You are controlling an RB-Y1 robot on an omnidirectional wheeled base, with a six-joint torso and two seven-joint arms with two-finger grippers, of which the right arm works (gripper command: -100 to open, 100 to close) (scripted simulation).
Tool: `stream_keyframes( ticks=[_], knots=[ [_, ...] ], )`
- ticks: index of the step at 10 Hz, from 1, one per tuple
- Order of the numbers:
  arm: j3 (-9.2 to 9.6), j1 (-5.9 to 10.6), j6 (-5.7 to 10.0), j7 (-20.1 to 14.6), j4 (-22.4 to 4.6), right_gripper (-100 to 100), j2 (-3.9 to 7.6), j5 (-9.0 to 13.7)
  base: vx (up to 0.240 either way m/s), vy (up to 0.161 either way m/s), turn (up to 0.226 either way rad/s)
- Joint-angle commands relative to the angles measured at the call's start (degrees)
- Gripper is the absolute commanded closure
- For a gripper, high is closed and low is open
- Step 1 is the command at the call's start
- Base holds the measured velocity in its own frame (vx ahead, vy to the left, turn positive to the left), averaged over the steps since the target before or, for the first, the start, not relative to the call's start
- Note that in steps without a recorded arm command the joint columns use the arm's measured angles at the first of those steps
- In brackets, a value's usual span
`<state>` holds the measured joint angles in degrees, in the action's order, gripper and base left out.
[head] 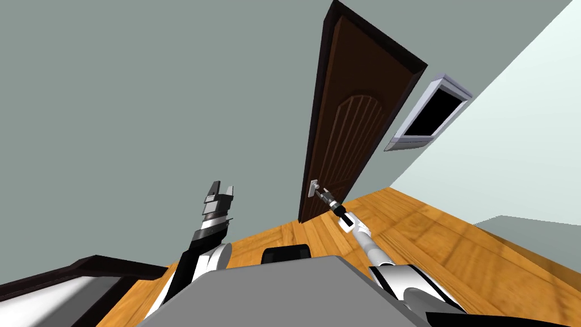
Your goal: Pull the door open
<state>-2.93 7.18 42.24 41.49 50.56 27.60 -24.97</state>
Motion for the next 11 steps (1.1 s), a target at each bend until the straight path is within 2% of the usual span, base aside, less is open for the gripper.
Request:
stream_keyframes(
  ticks=[1,3,4,9,11],
  knots=[
    [-0.22,0.30,-0.34,0.4,-0.3,-100,-0.33,0.0,0.223,0.043,0.051],
    [-0.25,0.37,-0.36,0.5,-0.3,-100,-0.39,0.1,0.139,0.019,0.027],
    [-0.25,0.37,-0.36,0.5,-0.3,100,-0.39,0.1,-0.008,0.000,-0.007],
    [-0.25,0.37,-0.36,0.5,-0.3,100,-0.39,0.1,-0.015,-0.005,0.001],
    [0.36,0.23,-0.88,-2.2,0.1,100,-0.52,2.6,-0.038,-0.061,0.085]
  ],
)
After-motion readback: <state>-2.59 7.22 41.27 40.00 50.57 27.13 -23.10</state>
